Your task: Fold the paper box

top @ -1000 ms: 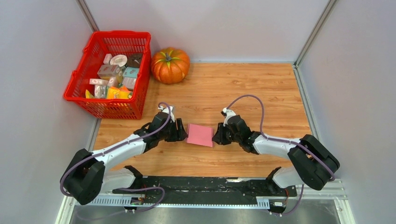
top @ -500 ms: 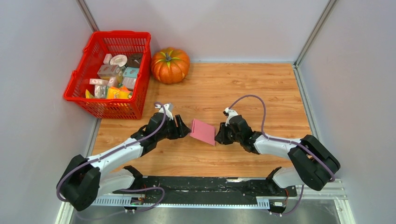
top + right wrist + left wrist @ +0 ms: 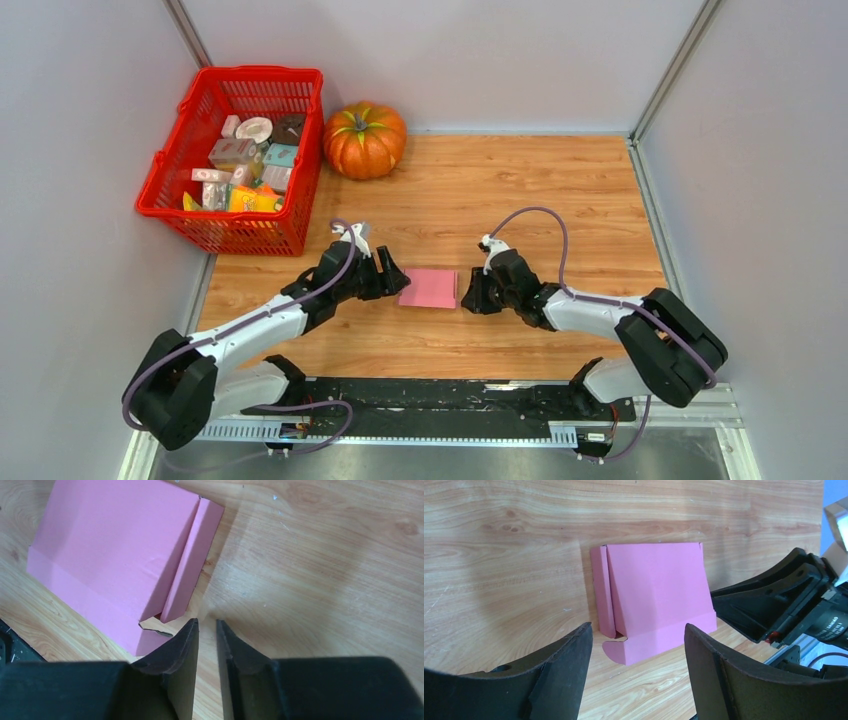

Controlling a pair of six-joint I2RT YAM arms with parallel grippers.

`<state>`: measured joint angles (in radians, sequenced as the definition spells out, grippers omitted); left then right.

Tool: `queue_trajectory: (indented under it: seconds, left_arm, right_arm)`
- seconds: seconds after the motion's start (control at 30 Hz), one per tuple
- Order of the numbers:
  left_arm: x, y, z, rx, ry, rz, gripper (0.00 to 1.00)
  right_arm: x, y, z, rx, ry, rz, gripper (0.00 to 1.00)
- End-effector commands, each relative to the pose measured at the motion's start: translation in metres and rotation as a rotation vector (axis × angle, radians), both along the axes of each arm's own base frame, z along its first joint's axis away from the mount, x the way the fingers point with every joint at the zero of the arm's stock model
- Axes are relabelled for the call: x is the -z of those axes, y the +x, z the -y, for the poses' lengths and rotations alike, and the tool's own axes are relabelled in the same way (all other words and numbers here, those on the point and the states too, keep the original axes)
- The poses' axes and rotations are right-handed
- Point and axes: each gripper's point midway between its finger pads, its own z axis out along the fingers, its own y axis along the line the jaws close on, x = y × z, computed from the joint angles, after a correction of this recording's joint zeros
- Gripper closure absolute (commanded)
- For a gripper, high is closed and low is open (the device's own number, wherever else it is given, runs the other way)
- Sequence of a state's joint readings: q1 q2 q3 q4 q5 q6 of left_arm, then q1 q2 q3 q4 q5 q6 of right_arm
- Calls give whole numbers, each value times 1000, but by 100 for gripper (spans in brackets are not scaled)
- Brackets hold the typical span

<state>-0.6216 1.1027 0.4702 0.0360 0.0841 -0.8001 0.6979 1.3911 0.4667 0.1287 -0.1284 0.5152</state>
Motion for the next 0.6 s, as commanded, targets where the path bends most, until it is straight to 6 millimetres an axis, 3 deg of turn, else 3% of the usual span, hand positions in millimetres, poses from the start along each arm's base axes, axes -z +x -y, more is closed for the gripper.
queue_trajectory:
  seconds: [0.0,0.03,0.07,0.13,0.27,0.43,0.57]
  left_arm:
    - [-13,7,9,21,-23,25,25]
    - [-11,6,9,21,-15,16,25]
    - [-11,7,8,20,-12,17,25]
    - [-10,6,5,13,-4,23,25]
    - [-10,6,0,7,1,25,25]
    - [-8,3,4,29,-50,-1,25]
    - [-3,1,7,37,-79,-22,25]
  right_arm:
    - [-16,7,9,40,-42,21,68]
    - [-16,4,15,47,-61,1,63]
    - [-27,8,14,54,-50,17,55]
    - [-43,13,18,63,-26,43,48]
    - [-64,21,5,3,29,72,35]
    - [-64,31,-23,-66,93,39,36]
    - [-53,34,-33,-84,124,17,44]
